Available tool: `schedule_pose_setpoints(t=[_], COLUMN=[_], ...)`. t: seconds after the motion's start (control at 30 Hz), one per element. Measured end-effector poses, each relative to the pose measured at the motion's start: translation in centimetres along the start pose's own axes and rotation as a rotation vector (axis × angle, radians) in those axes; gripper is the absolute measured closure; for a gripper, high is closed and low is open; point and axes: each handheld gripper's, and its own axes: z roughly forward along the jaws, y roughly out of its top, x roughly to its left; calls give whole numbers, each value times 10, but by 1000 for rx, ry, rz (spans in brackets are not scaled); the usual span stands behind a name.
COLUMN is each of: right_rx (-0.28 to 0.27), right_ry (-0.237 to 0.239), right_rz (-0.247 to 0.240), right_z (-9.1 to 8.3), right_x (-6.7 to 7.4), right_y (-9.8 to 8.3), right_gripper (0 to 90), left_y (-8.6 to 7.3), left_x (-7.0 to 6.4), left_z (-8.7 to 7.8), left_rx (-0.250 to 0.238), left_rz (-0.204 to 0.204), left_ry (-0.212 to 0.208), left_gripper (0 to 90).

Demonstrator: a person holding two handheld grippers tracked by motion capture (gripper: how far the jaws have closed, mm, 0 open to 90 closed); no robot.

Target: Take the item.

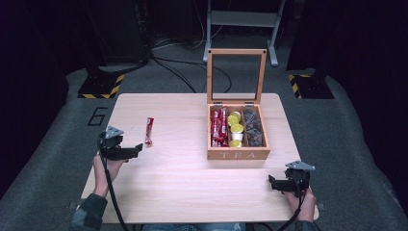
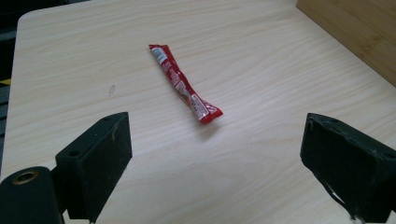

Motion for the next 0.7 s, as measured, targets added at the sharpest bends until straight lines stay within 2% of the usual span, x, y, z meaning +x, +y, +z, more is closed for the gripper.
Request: schedule_pose_setpoints(t=[0.3, 0.37, 0.63, 0.7], right_rx=[1, 1, 0, 0], right_ry=[-1, -1, -1, -1], right_rz=[2, 1, 2, 3], right_z=[0, 0, 0, 0], right_x=[0, 0, 0, 0], right_y=[0, 0, 0, 0], right_gripper=[0, 0, 0, 0], left_y=[-18, -27, -46, -55], left_x=[-1, -2, -1, 0], left_z=[-15, -18, -24, -26], left_rx=[-11, -14, 0, 7], left_rz=[2, -4, -8, -10], left_ry=[11, 13, 33, 38], left_gripper=[77, 75, 69, 69])
